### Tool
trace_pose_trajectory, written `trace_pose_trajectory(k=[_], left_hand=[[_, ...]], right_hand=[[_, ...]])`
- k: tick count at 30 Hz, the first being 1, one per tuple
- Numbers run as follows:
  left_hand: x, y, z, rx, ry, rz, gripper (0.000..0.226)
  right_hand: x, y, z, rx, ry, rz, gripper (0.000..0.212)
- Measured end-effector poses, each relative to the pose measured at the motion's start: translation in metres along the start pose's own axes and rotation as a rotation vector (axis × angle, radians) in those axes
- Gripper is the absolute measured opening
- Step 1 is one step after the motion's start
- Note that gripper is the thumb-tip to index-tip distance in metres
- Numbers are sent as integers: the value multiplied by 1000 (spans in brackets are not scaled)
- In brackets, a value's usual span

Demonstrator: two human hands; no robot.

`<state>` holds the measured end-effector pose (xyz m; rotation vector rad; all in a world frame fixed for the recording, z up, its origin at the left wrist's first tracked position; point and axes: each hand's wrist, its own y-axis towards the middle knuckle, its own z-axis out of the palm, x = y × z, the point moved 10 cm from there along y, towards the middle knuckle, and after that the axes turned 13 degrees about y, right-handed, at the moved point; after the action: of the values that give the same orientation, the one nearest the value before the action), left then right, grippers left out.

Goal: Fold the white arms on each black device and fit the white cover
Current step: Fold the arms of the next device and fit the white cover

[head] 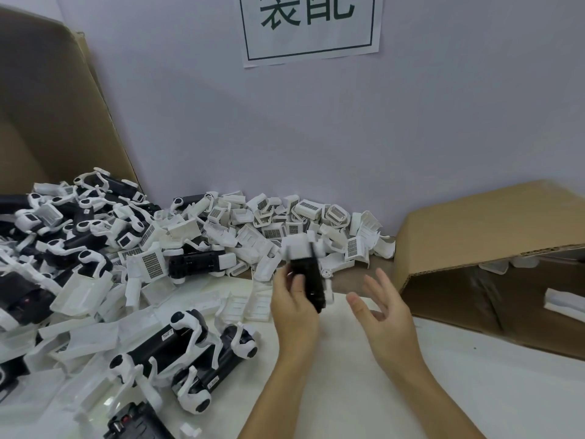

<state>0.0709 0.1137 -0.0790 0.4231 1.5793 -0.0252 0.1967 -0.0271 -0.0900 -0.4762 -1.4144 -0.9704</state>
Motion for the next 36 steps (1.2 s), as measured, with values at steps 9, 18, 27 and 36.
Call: trace_pose_trajectory(k=[9, 18, 27, 36], left_hand=[[32, -4, 22, 158, -687, -536, 31], [26, -9, 35, 331, -559, -464, 28], [16, -16, 44, 451, -404, -346, 26], [15, -15, 48, 458, -361, -271, 16]], right_hand=[[-5, 2, -1, -20, -64, 53, 28], [-7, -3, 20, 154, -177, 40, 42], [-3, -1, 20, 171, -102, 35, 20], [-9, 0, 18, 197, -151, 92, 30]])
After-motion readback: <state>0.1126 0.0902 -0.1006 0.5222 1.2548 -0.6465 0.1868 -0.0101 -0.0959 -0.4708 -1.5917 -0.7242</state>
